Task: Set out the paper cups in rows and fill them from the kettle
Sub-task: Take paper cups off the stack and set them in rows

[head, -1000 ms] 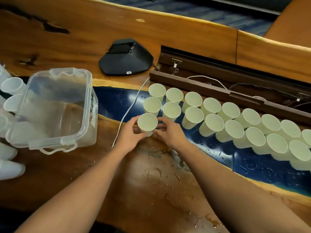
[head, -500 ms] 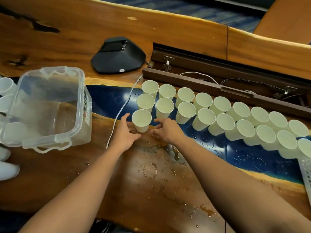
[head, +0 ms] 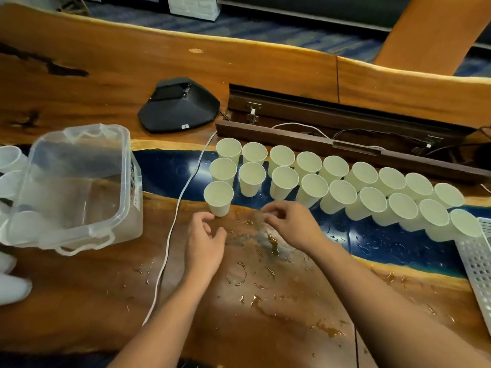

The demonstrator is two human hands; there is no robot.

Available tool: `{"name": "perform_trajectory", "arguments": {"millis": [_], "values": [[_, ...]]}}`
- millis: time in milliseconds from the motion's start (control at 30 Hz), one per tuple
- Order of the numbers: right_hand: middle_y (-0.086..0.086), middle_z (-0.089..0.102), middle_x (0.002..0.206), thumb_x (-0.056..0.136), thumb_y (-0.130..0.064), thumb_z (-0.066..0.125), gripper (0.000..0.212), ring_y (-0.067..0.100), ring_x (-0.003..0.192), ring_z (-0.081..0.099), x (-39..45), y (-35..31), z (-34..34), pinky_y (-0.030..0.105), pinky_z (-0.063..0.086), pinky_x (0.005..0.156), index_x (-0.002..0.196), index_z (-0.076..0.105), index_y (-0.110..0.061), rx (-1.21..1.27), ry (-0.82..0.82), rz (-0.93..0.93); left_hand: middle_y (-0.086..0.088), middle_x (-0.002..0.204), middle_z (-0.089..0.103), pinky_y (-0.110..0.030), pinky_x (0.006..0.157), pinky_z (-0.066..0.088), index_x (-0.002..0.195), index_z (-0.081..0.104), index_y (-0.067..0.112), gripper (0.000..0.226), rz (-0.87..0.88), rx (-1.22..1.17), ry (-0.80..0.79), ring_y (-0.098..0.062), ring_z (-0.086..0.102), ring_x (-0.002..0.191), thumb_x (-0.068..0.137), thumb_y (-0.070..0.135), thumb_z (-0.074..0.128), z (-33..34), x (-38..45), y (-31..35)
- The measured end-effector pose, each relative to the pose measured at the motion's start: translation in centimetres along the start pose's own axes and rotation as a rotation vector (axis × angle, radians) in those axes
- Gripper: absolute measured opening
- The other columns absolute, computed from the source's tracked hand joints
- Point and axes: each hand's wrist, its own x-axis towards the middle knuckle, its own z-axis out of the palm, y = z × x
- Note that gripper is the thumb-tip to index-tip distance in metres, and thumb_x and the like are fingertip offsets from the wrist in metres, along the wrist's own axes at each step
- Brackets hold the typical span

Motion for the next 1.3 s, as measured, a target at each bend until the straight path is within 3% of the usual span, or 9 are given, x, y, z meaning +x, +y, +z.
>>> {"name": "perform_trajectory", "arguments": {"millis": [167,300,367,500,600,733,833,1100,1300], "values": [[-0.008,0.067,0.086,0.095,-0.032,0.063,0.014,0.007,0.077,0.061,2.7,-3.6,-2.4,0.021,0.05,0.069,0.106,0.07,-0.028,-0.091,0.155,-0.078,-0.001,0.084,0.048,-0.024,0.065,0.046,0.107,0.05,0.024,0.021,0.177,-0.094,0.13,-0.016,0.05,0.076,0.093,0.015,0.063,-1.8,4.1,4.2],[-0.005,0.07,0.096,0.094,-0.037,0.063,0.018,0.011,0.083,0.062,6.2,-5.0,-4.3,0.025,0.053,0.071,0.108,0.069,-0.028,-0.237,0.209,-0.089,0.002,0.083,0.058,-0.02,0.059,0.039,0.107,0.056,0.021,0.012,0.146,-0.018,0.136,-0.013,0.056,0.077,0.096,0.02,0.06,-3.1,8.9,6.2],[-0.005,0.071,0.101,0.09,-0.044,0.066,0.027,0.013,0.087,0.062,8.1,-5.3,-4.6,0.03,0.055,0.077,0.113,0.067,-0.029,-0.344,0.179,-0.055,0.002,0.092,0.062,-0.019,0.058,0.038,0.114,0.057,0.02,0.021,0.099,0.043,0.086,-0.015,0.06,0.085,0.095,0.027,0.062,-3.1,11.0,6.6],[-0.003,0.065,0.122,0.073,-0.063,0.074,0.061,0.021,0.111,0.057,10.3,-5.0,-4.0,0.046,0.051,0.095,0.124,0.056,-0.034,-0.491,0.094,0.006,0.001,0.121,0.058,-0.028,0.077,0.05,0.126,0.053,0.027,0.04,0.11,0.177,0.014,-0.018,0.057,0.108,0.091,0.04,0.067,-2.1,12.7,6.9],[-0.002,0.06,0.128,0.072,-0.059,0.078,0.064,0.022,0.115,0.054,10.2,-3.7,-4.8,0.047,0.047,0.098,0.125,0.053,-0.032,-0.45,0.144,0.043,0.006,0.128,0.053,-0.038,0.095,0.049,0.127,0.053,0.033,0.04,0.244,0.249,0.021,-0.016,0.049,0.117,0.09,0.039,0.066,-1.6,10.1,6.5],[-0.003,0.062,0.121,0.084,-0.045,0.072,0.044,0.02,0.111,0.056,8.7,-0.9,-7.9,0.04,0.048,0.093,0.122,0.055,-0.029,-0.335,0.255,0.074,0.014,0.118,0.051,-0.032,0.095,0.046,0.123,0.058,0.03,0.032,0.421,0.233,-0.12,-0.008,0.046,0.11,0.092,0.029,0.065,0.5,5.3,6.3],[-0.004,0.065,0.116,0.087,-0.046,0.069,0.037,0.019,0.108,0.057,7.3,1.5,-10.1,0.045,0.049,0.095,0.119,0.058,-0.03,-0.357,0.293,0.099,0.012,0.114,0.055,-0.038,0.095,0.047,0.121,0.06,0.028,0.031,0.51,0.268,-0.222,-0.013,0.05,0.109,0.091,0.028,0.066,3.8,4.2,6.5],[0.0,0.052,0.141,0.068,-0.067,0.076,0.081,0.027,0.132,0.043,5.6,5.5,-10.5,0.054,0.03,0.108,0.134,0.041,-0.036,-0.642,0.095,0.207,0.002,0.14,0.05,-0.04,0.099,0.035,0.135,0.046,0.034,0.057,0.632,0.675,-0.156,-0.022,0.042,0.126,0.086,0.057,0.064,10.1,7.5,10.3],[0.001,0.055,0.137,0.069,-0.066,0.075,0.079,0.025,0.131,0.045,6.1,6.7,-9.8,0.054,0.026,0.11,0.132,0.039,-0.035,-0.603,0.14,0.191,-0.003,0.136,0.054,-0.043,0.095,0.038,0.129,0.046,0.031,0.069,0.633,0.905,-0.116,-0.026,0.047,0.12,0.075,0.07,0.065,12.8,9.5,10.8]]}}
